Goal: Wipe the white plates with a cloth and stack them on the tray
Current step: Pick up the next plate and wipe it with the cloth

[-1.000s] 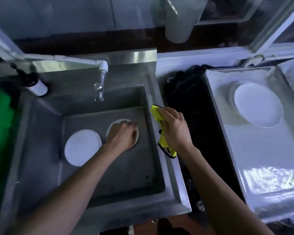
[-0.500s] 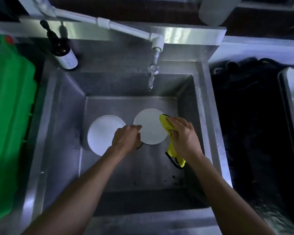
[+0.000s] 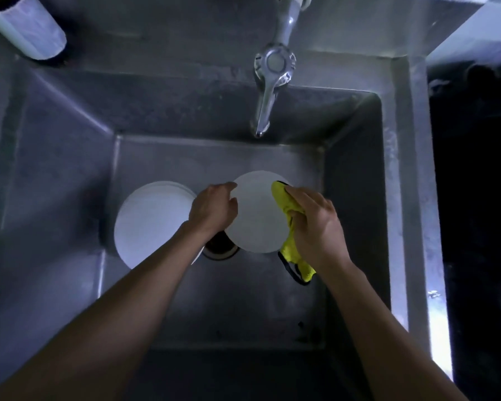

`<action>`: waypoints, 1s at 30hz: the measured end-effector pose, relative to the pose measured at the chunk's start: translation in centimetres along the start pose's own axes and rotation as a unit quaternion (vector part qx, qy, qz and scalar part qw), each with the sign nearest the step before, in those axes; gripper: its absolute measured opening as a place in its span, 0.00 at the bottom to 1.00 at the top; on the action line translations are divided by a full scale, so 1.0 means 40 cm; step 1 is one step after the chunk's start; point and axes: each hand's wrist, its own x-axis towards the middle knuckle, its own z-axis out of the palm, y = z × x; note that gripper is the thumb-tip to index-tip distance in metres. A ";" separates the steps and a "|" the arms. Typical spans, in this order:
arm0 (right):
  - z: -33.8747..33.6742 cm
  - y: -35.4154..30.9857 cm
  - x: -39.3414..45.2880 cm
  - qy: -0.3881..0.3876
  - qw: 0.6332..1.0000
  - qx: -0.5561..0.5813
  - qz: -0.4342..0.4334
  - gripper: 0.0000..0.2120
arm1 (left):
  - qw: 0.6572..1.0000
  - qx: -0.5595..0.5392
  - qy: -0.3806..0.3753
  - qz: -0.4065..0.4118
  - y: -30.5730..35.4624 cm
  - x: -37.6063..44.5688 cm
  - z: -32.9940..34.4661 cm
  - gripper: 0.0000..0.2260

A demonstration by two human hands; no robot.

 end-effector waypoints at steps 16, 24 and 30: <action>0.033 0.076 0.052 -0.022 0.999 0.038 0.012 0.24 | 0.990 -0.099 0.007 -0.096 -0.006 0.086 0.064 0.13; 0.008 0.082 0.005 -0.024 0.998 0.057 0.030 0.24 | 0.985 -0.131 0.030 -0.105 0.025 0.023 0.042 0.13; -0.008 0.077 -0.062 -0.019 0.997 0.061 0.042 0.24 | 0.976 -0.160 0.023 -0.144 0.027 -0.046 0.041 0.11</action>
